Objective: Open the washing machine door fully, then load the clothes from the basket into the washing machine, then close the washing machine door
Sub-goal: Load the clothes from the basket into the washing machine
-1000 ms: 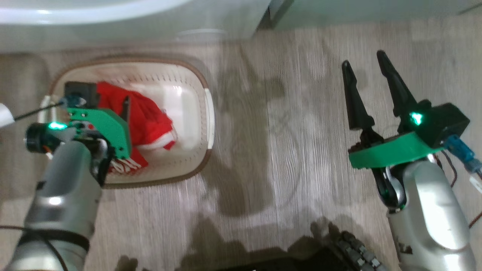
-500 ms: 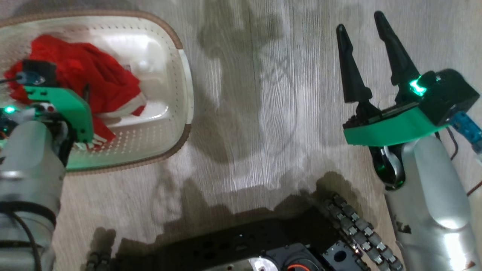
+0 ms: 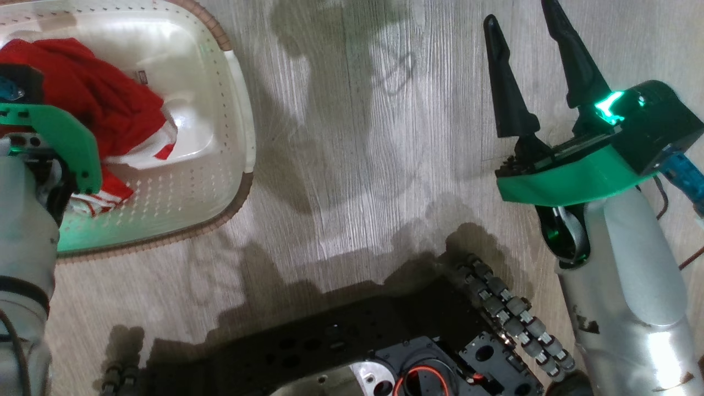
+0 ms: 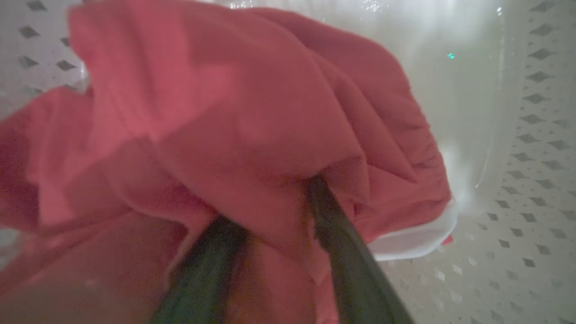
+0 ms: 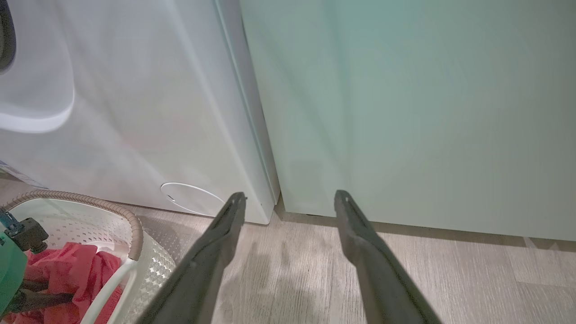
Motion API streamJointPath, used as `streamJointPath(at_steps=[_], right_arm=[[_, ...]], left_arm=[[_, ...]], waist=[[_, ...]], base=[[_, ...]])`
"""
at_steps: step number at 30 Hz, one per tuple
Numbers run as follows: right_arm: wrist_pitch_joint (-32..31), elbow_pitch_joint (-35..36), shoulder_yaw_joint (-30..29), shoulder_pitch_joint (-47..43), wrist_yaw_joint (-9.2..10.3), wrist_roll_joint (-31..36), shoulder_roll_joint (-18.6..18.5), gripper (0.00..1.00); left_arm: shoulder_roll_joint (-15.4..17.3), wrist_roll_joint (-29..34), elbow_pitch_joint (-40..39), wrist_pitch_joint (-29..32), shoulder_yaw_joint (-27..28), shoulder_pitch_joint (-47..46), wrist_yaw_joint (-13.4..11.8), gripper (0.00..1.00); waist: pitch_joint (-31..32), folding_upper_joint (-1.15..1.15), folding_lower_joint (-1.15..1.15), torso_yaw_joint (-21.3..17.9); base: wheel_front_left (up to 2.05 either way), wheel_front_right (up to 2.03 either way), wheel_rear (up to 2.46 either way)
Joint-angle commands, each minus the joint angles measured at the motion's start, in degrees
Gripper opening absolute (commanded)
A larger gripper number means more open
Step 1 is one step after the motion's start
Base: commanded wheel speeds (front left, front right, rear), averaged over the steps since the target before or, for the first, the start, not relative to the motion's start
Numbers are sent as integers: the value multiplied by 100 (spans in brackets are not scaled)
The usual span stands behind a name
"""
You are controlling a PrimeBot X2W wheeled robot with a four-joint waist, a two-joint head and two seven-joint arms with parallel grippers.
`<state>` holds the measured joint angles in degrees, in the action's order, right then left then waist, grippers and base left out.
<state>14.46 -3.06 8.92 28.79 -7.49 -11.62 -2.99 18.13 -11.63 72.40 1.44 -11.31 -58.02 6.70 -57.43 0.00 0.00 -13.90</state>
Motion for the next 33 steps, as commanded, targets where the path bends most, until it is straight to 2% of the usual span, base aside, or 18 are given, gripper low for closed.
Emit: streamJointPath(at_steps=[1, 2, 11, 24, 29, 33], right_arm=[[53, 175, 84, -221, 0, -26, 12, 100], [53, 175, 82, -222, 0, -28, 12, 100], [53, 158, -31, -271, 0, 7, 12, 100], [53, 111, -254, -583, 0, 111, 12, 100], [53, 95, -348, -778, 0, 170, 12, 100], [53, 121, -466, -949, 0, 216, 12, 100]], left_arm=[[297, -28, 44, 121, 46, 125, 4, 34], [303, -21, 53, 150, 26, 116, -1, 0], [268, 21, 90, -27, -111, 126, -186, 0], [-141, -325, -159, -1405, 69, 493, -283, 0], [-273, -468, -721, -1627, 197, 776, -300, 0], [-343, -529, -1980, -1641, 434, 1256, -432, 0]], waist=[[-17, 0, 0, -21], [-19, 0, 0, -27], [178, 0, 0, 21], [1134, 0, 0, 422], [1518, 0, 0, 586], [1797, 0, 0, 718]], base=[[0, 0, 0], [0, 0, 0], [0, 0, 0], [0, 0, 0], [0, 0, 0], [0, 0, 0]])
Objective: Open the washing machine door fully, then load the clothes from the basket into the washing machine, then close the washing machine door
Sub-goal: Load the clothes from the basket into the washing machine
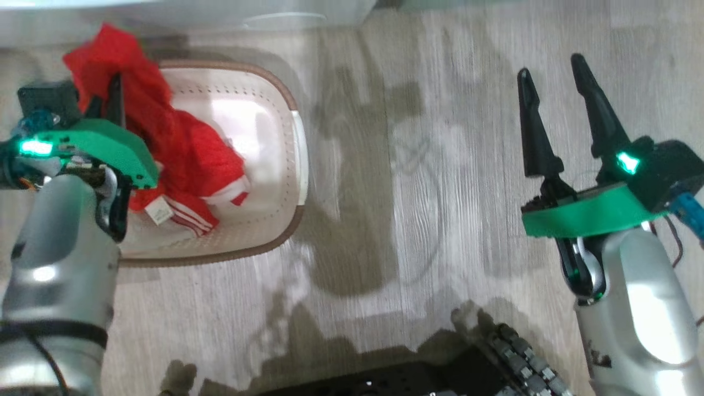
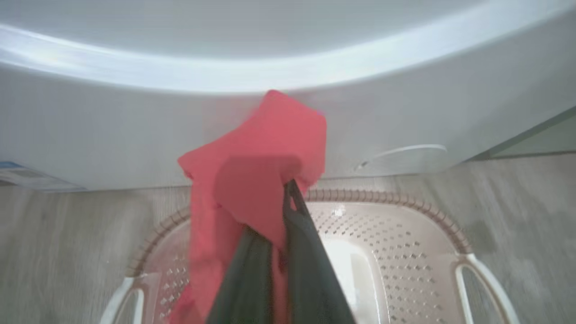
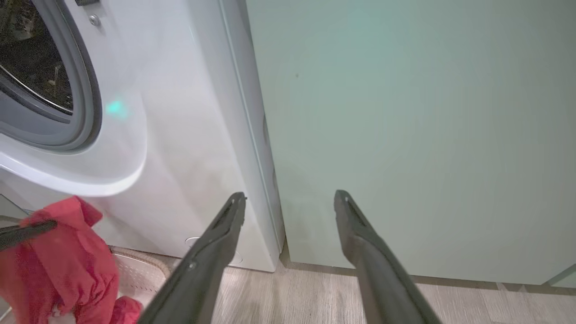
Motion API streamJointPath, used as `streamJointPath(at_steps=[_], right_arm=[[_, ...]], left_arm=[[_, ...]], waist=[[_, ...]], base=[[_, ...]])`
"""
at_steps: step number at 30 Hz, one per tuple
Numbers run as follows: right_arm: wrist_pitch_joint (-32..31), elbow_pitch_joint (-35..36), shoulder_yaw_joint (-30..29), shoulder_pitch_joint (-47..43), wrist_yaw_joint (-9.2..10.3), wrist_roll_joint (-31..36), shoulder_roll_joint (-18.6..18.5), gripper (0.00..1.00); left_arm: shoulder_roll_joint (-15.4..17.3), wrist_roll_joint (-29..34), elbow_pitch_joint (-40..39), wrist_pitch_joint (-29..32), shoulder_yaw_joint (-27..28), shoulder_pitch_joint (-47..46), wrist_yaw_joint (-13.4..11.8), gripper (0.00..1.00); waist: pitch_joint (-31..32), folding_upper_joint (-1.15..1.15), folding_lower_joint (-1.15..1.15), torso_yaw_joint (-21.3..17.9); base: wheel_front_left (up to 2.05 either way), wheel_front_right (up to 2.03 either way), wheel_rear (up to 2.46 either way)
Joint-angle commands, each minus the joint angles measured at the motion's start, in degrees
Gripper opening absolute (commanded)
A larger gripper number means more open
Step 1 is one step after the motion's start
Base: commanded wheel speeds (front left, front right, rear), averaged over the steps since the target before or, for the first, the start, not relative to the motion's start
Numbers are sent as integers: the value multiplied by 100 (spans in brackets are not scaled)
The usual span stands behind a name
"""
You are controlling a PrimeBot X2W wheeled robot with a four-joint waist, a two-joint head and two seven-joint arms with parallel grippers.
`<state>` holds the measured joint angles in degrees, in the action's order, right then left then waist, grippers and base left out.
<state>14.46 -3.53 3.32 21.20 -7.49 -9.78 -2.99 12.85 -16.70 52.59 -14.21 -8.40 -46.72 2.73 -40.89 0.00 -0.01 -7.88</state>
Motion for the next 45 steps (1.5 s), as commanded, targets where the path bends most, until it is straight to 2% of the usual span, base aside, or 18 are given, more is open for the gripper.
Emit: streamJointPath(at_steps=[1, 8, 15, 19, 30, 39, 45], right_arm=[[53, 170, 68, -232, 0, 43, 12, 100], [52, 190, -31, -463, 0, 127, 12, 100], [-66, 241, -137, -630, 0, 182, 12, 100], [-146, 221, -212, -714, 0, 185, 12, 100], [-345, 161, -276, -1111, 0, 149, 12, 100], [-541, 251, -363, -1551, 0, 95, 12, 100], [-717, 380, -400, -1838, 0, 63, 12, 100]], left_arm=[[165, -24, -357, -76, 210, 296, -70, 0], [35, 91, -2374, -78, 452, 1411, -292, 0], [42, 210, -3959, -57, 426, 2214, -446, 0], [103, 253, -4540, 62, 395, 2477, -508, 0], [84, 301, -5461, 203, 359, 3367, -774, 0], [81, 425, -5660, 372, 168, 4018, -896, 0], [138, 468, -5720, 473, 55, 4270, -889, 0]], waist=[[208, 0, 1, 144], [670, 0, 1, 307], [1280, 0, 1, 441], [1616, 0, 1, 479], [2529, 0, 1, 533], [3070, 0, 1, 567], [3367, 0, 1, 568]], base=[[0, 0, 0], [0, 0, 0], [0, 0, 0], [0, 0, 0], [0, 0, 0], [0, 0, 0], [0, 0, 0]])
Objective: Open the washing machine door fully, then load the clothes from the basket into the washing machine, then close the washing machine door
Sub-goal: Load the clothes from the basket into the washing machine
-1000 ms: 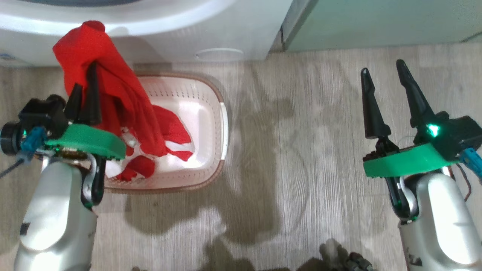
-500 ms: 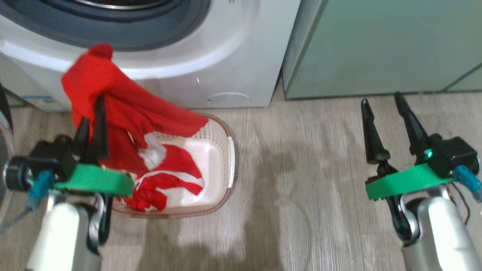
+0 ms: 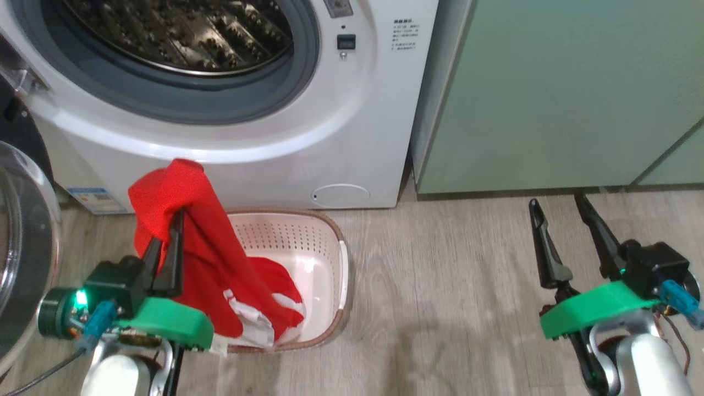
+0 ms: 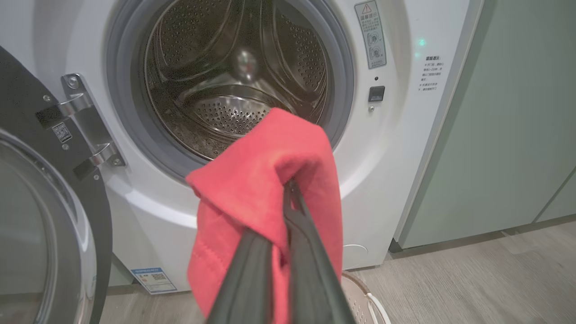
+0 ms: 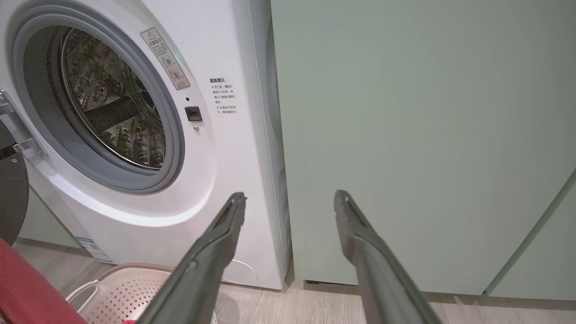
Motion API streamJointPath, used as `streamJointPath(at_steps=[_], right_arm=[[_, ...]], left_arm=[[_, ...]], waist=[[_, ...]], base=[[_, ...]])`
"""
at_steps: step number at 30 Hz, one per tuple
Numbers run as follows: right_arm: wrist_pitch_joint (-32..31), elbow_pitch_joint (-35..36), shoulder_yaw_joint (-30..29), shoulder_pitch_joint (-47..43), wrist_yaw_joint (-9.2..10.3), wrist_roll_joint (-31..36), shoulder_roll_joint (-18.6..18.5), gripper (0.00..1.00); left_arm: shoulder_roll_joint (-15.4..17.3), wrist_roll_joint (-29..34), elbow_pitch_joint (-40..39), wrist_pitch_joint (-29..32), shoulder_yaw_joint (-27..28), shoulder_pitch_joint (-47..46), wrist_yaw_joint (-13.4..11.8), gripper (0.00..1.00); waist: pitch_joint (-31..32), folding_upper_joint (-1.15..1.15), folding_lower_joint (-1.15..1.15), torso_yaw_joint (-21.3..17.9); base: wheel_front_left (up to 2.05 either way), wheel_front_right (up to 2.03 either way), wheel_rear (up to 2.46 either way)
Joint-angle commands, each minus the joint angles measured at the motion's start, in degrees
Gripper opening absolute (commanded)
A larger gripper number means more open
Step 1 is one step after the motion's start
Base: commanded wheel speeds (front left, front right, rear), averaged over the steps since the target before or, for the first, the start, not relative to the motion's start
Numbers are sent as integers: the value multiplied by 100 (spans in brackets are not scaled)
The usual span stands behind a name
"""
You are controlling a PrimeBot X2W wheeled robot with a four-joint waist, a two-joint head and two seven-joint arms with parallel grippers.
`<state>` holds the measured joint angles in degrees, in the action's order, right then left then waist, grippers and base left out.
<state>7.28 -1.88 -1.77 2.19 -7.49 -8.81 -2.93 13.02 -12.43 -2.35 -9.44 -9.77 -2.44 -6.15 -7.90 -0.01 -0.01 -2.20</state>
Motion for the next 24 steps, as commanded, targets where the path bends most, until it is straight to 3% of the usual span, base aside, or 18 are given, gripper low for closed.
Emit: streamJointPath(at_steps=[1, 24], right_arm=[[-25, 238, 107, 20, 0, -37, 5, 100], [-187, 427, 122, -176, 0, -82, 5, 100]], left_arm=[[128, 45, -230, 21, 186, -120, -14, 0], [174, -47, -258, 130, 145, 71, -140, 0]], waist=[[107, 1, 1, -5], [241, 1, 1, -3]], base=[[0, 0, 0], [0, 0, 0]])
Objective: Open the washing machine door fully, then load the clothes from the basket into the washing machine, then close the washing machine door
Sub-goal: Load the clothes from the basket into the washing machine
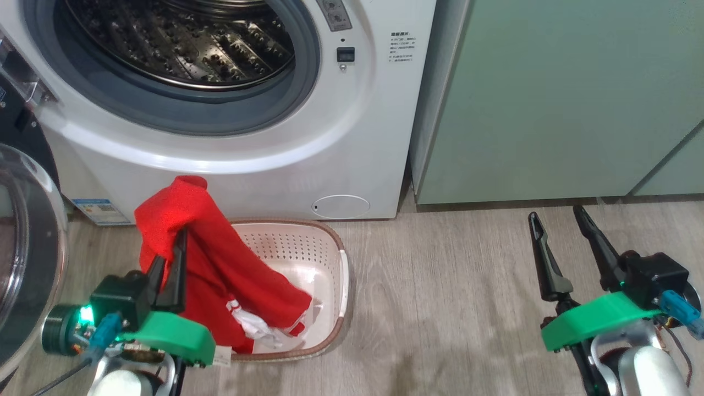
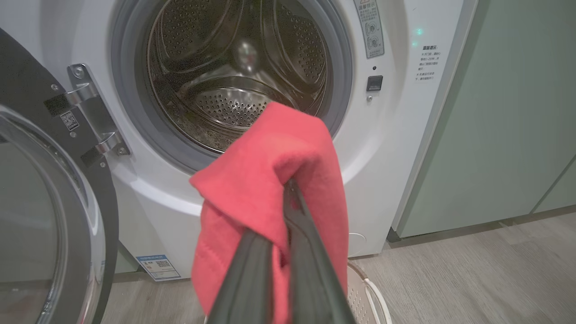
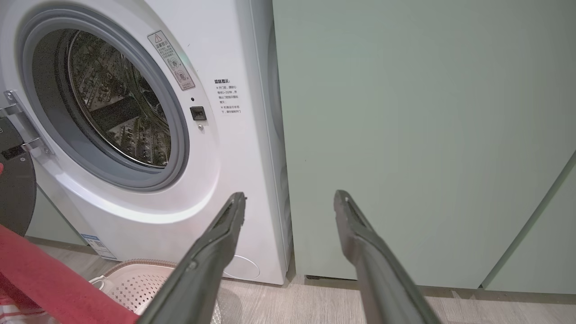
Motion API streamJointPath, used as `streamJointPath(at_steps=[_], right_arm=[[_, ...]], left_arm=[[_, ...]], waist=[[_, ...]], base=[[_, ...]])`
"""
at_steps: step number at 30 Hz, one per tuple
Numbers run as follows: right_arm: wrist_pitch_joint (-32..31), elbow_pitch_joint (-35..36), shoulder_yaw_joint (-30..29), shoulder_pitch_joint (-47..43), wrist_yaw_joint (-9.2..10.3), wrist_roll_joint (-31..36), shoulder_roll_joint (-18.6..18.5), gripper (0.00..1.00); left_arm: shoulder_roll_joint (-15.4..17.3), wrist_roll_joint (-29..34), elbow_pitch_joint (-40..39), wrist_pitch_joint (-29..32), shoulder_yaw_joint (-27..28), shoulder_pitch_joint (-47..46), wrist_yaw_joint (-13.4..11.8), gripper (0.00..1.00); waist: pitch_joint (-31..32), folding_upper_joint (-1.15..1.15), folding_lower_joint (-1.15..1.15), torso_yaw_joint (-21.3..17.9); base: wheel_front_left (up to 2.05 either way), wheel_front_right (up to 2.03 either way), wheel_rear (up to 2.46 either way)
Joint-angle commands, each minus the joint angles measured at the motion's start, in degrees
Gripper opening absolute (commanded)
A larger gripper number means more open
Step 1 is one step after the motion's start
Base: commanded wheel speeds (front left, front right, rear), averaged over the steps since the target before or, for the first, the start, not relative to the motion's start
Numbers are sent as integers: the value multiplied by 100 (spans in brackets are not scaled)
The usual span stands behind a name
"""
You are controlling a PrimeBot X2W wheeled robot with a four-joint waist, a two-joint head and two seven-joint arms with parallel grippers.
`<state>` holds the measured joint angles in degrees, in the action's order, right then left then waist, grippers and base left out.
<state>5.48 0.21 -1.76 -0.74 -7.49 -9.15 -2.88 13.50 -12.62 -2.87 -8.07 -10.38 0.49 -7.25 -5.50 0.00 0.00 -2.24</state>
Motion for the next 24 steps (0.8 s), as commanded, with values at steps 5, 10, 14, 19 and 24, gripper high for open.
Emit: streamJointPath(at_steps=[5, 10, 14, 19, 24], right_arm=[[-7, 208, 132, 123, 0, -58, 1, 100], [-6, 222, 149, 137, 0, -64, 1, 100], [5, 278, 173, 188, 0, -78, 1, 100], [41, 365, 225, 319, 0, -90, 1, 100], [115, 419, 284, 495, 0, -123, 1, 100]], left_arm=[[126, -51, -184, -2, 194, -231, -51, 0], [128, -70, -188, -1, 192, -248, -69, 0], [121, -124, -174, 20, 208, -361, -73, 0], [122, -250, 28, 97, 264, -827, -19, 0], [194, -379, 520, 209, 374, -1670, 80, 0]], waist=[[1, 0, 0, 16], [-37, 0, 0, 22], [-183, 0, 0, 1], [-542, 0, 0, -91], [-991, 0, 0, -251]], base=[[0, 0, 0], [0, 0, 0], [0, 0, 0], [0, 0, 0], [0, 0, 0]])
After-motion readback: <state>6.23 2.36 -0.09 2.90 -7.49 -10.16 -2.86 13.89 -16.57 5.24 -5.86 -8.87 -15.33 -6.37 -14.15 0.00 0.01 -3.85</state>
